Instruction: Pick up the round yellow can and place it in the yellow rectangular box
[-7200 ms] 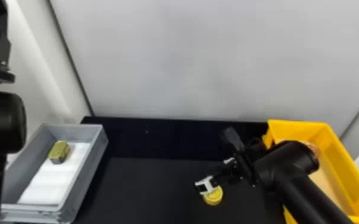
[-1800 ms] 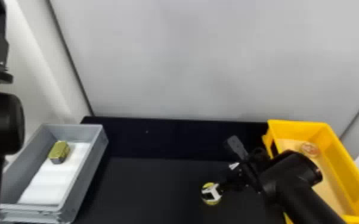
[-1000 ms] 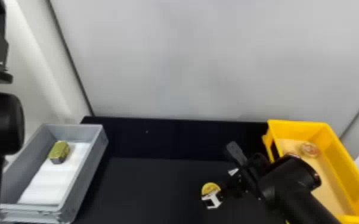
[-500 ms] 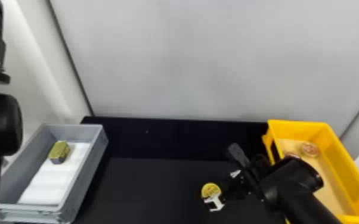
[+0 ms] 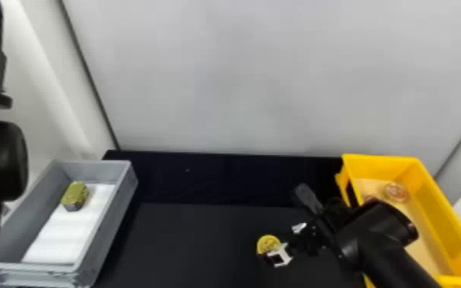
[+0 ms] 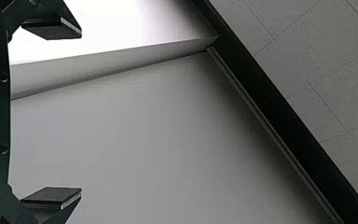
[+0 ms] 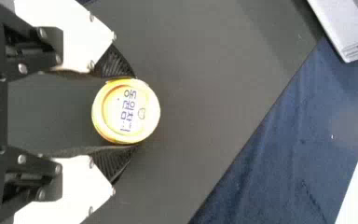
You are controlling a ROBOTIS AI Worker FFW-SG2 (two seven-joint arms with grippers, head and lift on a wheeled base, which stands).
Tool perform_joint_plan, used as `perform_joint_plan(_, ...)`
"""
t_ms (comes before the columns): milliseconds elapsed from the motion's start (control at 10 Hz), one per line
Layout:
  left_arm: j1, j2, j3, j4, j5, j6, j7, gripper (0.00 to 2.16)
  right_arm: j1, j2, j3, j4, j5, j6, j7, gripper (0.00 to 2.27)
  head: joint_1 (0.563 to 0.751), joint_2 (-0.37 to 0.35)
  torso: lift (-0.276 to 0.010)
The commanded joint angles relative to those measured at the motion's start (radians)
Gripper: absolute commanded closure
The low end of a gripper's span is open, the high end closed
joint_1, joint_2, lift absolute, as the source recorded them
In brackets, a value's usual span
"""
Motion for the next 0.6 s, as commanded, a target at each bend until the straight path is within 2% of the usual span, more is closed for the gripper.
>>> perform_joint_plan(0,0.001,0.0,0.001,-0.004,0.0,0.003,-0.002,0.09,0.015,-0.007,0.0,-0.041,0.001,0.019,0.003,0.87,0.663,0.054,-0.01)
perform_joint_plan(200,0.003,0.002,0.001,-0.005,0.0,0.007,-0.005,0.09,0.033,-0.007,-0.017,-0.094,0.004,0.058,0.022,0.87,0.663,0.054,-0.01)
perform_joint_plan(500,0.027,0.015,0.018,-0.03,0.002,0.033,-0.008,0.09,0.122,-0.039,-0.131,-0.433,0.07,0.245,0.086,0.87,0.663,0.054,-0.01)
